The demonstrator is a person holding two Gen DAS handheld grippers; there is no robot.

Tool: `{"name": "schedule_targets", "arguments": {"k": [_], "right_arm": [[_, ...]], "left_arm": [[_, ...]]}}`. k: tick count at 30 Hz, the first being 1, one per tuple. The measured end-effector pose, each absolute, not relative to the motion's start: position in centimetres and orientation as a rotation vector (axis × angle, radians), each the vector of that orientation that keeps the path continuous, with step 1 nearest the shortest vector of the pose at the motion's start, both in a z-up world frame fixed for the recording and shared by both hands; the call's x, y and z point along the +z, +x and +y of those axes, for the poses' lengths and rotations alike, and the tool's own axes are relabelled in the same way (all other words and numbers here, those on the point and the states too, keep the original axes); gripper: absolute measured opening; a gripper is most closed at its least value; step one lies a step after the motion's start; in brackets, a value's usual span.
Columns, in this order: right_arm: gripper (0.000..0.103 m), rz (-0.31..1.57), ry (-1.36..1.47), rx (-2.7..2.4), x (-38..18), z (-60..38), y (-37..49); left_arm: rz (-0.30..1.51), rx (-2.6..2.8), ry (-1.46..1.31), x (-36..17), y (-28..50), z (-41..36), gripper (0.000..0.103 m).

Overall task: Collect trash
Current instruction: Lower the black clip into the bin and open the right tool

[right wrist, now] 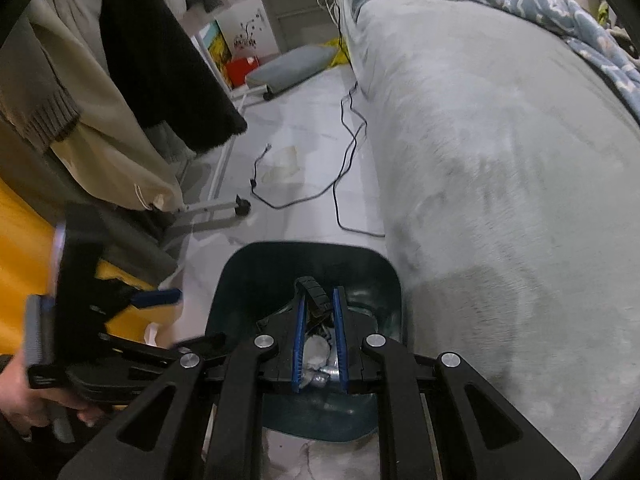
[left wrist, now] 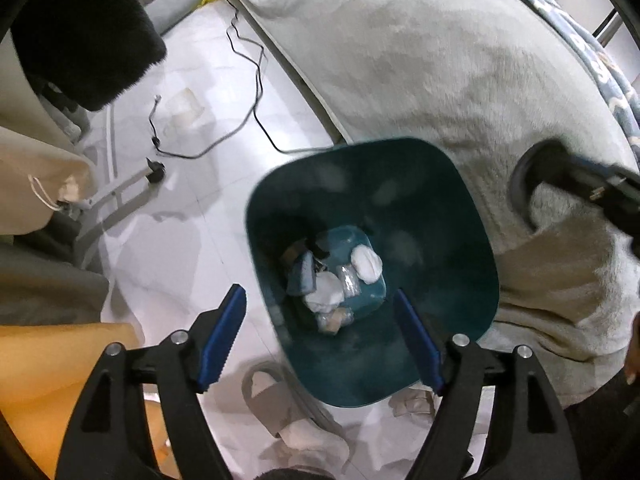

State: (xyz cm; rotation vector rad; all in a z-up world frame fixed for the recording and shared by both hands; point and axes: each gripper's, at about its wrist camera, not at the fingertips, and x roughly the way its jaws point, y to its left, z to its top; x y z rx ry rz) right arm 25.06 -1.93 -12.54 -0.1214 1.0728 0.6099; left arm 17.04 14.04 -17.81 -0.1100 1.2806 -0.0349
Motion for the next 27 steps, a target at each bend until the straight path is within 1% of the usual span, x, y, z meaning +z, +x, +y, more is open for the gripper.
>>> {"name": "schedule_targets", "arguments": {"k": [8,16,25,27], "right_arm": [[0.014,1.175,-0.146,0.588,-16.1,-0.4,25.6],[0.014,1.239,-0.187,0.569,-18.7,1.2,25.7],[0.015,1.301,-0.251,0.544,-21.5,2.9,25.8],[0.017,1.311,-0.263,0.535,-22.0,3.3,25.9]], "left_arm": [[1.185,0.002,-0.134,-15.6,16.3,16.3,0.079],[1.09,0.021,-0.161,-13.3,15.8,17.9,0.079],[0.919,0.055,-0.153,-9.3,14.6,19.1,0.08],[0.881,0.061,-0.156,-8.4,14.4,19.3,0.081]]}}
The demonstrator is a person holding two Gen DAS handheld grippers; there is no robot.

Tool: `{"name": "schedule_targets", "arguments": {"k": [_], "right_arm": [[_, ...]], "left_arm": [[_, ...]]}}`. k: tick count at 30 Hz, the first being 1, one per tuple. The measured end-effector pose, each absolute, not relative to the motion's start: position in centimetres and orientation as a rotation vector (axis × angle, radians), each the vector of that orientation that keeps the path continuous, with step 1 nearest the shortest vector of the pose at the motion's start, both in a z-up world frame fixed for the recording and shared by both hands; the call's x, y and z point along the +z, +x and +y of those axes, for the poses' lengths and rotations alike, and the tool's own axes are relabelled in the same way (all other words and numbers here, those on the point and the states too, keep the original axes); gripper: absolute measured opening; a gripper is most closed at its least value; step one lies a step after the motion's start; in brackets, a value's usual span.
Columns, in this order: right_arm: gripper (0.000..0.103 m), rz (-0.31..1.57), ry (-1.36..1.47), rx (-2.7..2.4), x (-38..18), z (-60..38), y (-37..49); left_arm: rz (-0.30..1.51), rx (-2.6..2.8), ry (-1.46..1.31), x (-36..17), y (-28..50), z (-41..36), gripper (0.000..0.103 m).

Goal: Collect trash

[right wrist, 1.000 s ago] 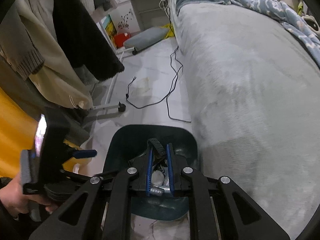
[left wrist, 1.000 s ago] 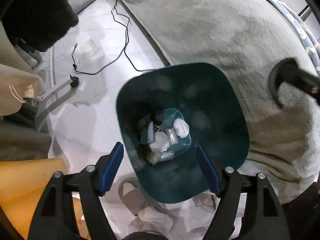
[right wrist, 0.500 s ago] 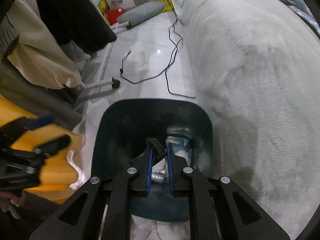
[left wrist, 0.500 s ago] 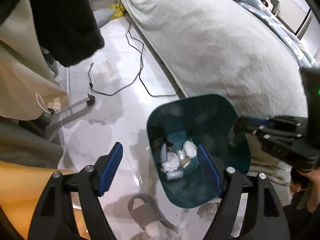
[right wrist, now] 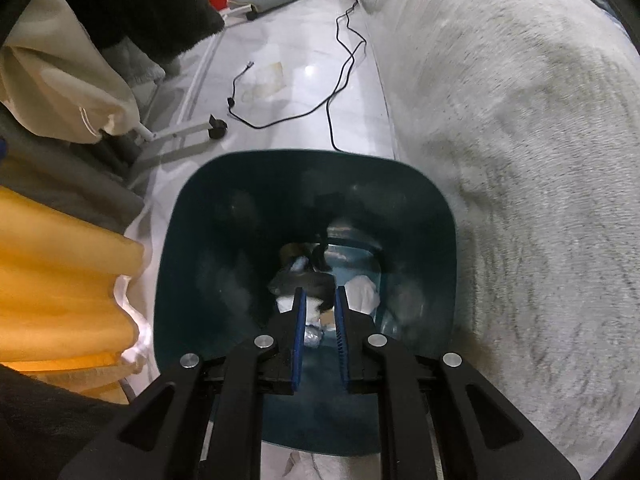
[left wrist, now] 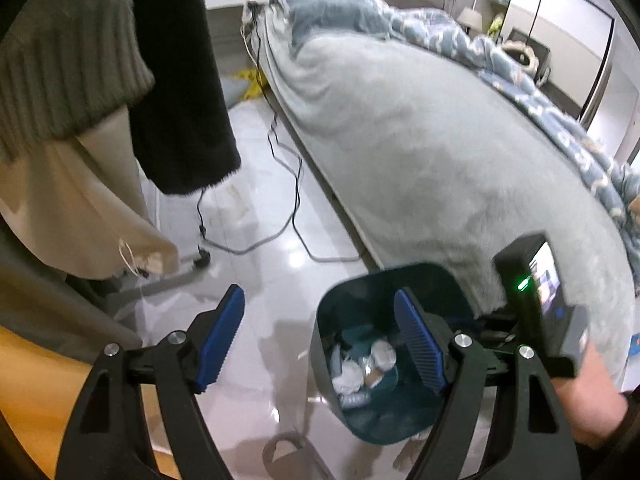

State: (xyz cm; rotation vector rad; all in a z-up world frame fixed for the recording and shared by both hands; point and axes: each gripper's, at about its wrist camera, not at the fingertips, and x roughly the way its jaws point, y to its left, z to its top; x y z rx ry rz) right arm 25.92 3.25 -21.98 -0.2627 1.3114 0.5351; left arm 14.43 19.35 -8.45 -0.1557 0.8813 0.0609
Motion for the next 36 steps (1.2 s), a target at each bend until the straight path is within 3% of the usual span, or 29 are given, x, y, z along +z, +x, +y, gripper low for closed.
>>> {"name": "schedule_targets", "arguments": {"k": [1,2,3,10,15,18,23,28,36], "right_arm": [[0.03,1.328,-0.271,0.53,-22.4,3.5,25.9],[0.052,1.334,-0.276,0.529,-22.5,3.4,25.8],[0.059,1.339,-0.283,0.527,-22.7,3.5,25.7],[0.06,1.322,-0.297,0.527,-22.4,3.7,25.3],[0.07,1.222,-0.276,0.532,-20.0,3.3,24.8],[0.072,1.149,-0.234,0.533,-18.0,2.4,24.3],[0.087,0.961,-0.252,0.524,-13.2,0.8,22.1],[0.094,0.787,-0.252,0.481,-8.1,-2.3,19.2],[0.1,0.638,-0.212,0.389,-2.9,-9.9,14.3]], "left_arm": [[0.867,0.064,-0.152,-8.1,14.4,19.4,0.082],[0.846,0.068,-0.145,-7.5,14.2,19.4,0.082],[0.826,0.072,-0.138,-7.0,14.1,19.3,0.082],[0.701,0.071,-0.14,-3.9,13.0,19.3,0.088],[0.637,0.069,-0.129,-2.0,12.2,18.3,0.092],[0.618,0.072,-0.121,-1.3,12.0,17.6,0.092],[0.578,0.065,-0.161,0.0,10.8,16.6,0.096],[0.529,0.092,-0.152,1.2,9.1,14.8,0.098],[0.505,0.118,-0.08,0.9,6.6,10.7,0.1]]}}
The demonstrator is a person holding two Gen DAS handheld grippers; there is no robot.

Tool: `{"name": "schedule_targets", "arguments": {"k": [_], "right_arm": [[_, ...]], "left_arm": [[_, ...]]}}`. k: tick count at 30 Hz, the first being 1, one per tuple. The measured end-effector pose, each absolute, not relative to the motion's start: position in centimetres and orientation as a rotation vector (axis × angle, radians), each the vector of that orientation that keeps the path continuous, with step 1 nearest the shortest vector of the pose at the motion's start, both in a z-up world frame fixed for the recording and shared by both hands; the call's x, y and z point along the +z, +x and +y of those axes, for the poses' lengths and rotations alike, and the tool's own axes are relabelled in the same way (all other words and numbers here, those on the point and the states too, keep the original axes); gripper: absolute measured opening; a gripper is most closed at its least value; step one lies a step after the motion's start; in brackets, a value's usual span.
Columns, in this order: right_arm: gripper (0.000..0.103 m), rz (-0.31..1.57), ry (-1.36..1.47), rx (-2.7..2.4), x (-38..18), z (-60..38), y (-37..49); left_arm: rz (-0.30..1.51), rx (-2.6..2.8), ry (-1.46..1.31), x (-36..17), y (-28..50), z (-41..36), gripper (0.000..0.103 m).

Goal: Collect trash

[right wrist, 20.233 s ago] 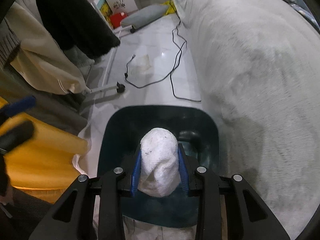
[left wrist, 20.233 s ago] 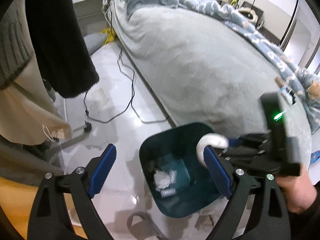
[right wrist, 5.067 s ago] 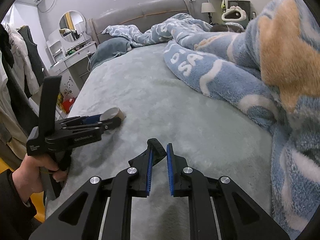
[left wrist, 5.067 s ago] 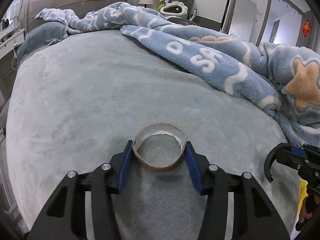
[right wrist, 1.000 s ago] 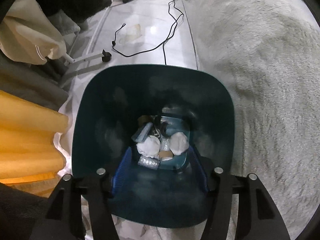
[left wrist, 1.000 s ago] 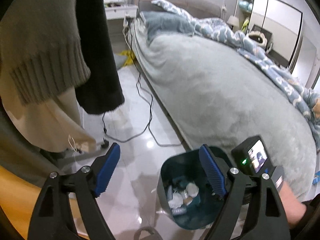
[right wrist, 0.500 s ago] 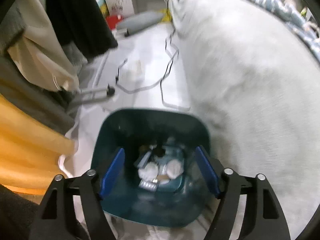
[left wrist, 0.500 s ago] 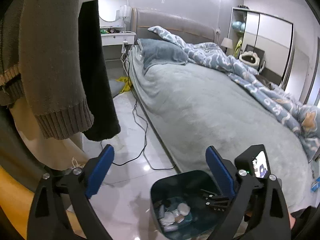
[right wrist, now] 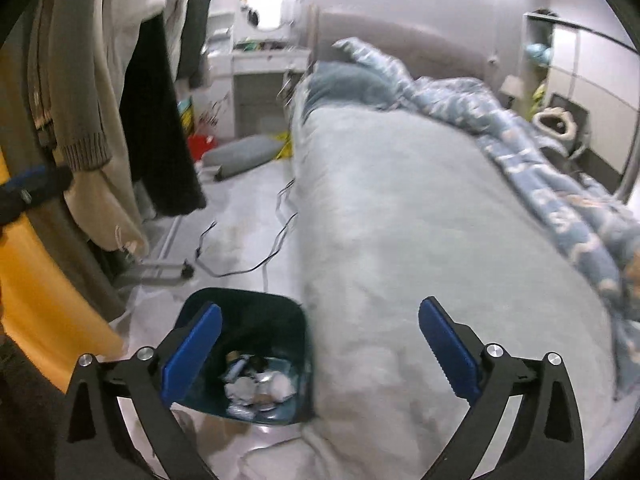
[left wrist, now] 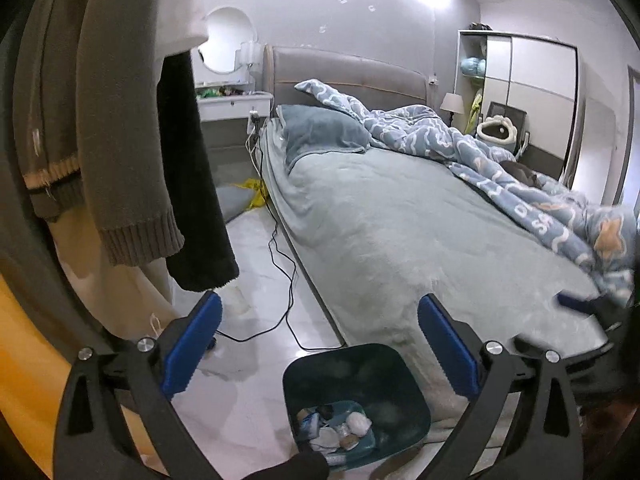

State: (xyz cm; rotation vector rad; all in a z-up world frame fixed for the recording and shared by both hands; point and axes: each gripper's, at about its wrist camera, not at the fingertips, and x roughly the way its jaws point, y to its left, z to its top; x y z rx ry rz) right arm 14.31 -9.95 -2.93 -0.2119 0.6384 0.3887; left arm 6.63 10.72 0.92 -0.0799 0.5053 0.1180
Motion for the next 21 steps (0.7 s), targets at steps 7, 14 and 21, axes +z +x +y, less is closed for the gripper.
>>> {"name": "schedule_targets", "arguments": {"k": [7,14,21], "right_arm": [[0.1,0.506,-0.114,0.34,1.9,-17.0,9.9],[0.1,0.485,-0.092,0.279,3.4,-23.4,5.7],[0.1,0.471,-0.018,0.274,3.2,-27.7,3.9]], "left_arm": [[0.497,0.097,-0.083,0.7,4.5,8.0,0.1],[0.48,0.058,-0.066,1.1,3.1,5.6,0.1],[0.487,0.052,-0.043,0.6,3.2,3.9,0.1]]}}
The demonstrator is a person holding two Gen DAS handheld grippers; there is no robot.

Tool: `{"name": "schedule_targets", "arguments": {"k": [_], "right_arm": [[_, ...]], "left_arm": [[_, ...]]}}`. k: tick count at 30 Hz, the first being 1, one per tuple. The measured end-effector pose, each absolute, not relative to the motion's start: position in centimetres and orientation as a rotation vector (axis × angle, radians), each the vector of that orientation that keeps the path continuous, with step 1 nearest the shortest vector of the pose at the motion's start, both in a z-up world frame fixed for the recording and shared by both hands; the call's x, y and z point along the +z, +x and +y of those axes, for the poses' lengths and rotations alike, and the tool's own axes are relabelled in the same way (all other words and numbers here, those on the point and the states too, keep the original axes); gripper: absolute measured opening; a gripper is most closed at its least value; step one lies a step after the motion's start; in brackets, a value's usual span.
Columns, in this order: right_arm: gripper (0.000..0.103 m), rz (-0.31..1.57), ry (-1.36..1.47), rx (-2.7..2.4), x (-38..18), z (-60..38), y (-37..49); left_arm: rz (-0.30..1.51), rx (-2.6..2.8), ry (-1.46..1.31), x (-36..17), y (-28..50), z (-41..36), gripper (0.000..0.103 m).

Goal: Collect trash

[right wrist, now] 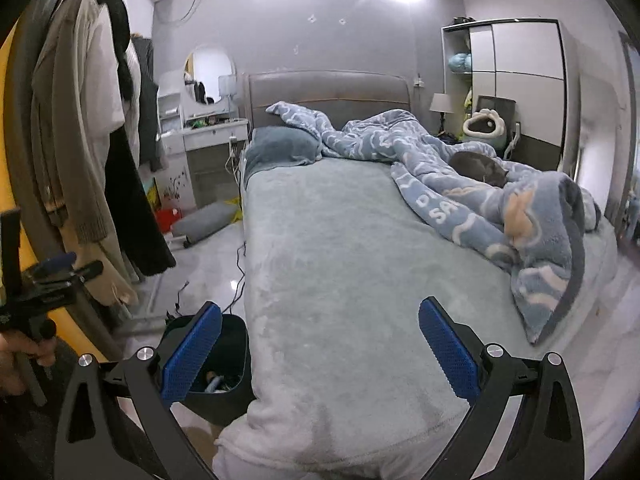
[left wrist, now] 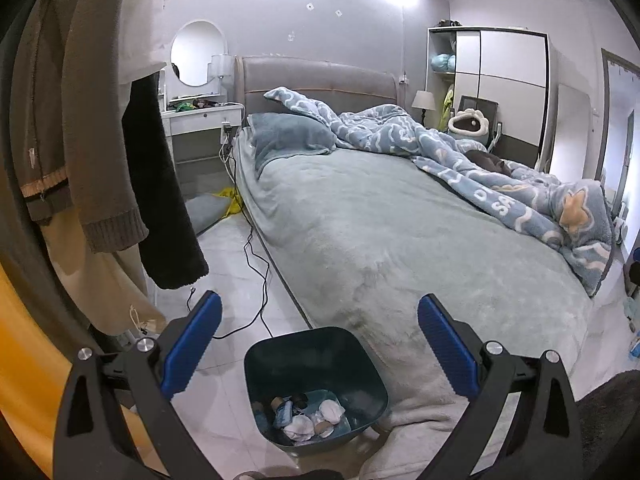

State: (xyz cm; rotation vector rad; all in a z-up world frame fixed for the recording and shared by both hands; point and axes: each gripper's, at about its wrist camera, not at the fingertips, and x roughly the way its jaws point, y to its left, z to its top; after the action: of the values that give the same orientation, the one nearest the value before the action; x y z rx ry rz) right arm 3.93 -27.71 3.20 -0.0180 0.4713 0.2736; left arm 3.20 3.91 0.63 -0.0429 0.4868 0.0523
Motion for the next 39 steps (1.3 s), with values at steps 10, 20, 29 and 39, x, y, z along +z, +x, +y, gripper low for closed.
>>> {"name": "schedule_targets", "arguments": {"k": [10,20,29,39], "right_arm": [[0.1,0.499,-0.091,0.322,2.8,-26.3,3.8],[0.1,0.499,-0.084,0.335,2.8,-26.4,3.7],[0.1,0.501,-0.083,0.335,2.8,-26.3,3.7],[0.1,0.506,-0.08,0.339,2.8,-26.4,3.9]], "left_arm": [[0.531,0.06,-0.077,-0.4,4.1,3.7,0.1],[0.533,0.06,-0.077,-0.3,4.1,3.6,0.1],[0.536,0.061,-0.076,-0.3,4.1,3.6,0.1],[0.536,0.061,-0.077,-0.3,4.1,3.6,0.1]]}}
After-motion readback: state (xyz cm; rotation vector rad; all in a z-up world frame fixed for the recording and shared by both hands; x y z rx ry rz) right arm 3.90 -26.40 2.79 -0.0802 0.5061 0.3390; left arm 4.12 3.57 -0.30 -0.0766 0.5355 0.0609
